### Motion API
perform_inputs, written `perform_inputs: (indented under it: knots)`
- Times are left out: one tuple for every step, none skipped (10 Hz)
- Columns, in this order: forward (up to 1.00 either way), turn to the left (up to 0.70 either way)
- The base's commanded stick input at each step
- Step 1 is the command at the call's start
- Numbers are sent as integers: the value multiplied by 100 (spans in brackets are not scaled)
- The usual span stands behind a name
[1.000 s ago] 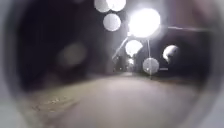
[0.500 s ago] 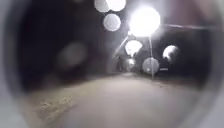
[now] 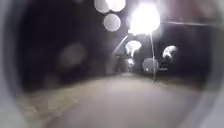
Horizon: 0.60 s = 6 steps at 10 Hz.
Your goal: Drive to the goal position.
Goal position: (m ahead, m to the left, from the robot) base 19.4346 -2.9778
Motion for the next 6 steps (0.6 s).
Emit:
perform_inputs:
  knots:
    - [70, 0]
    - [70, 0]
    - [70, 0]
    - [70, 0]
    - [70, 0]
    - [70, 0]
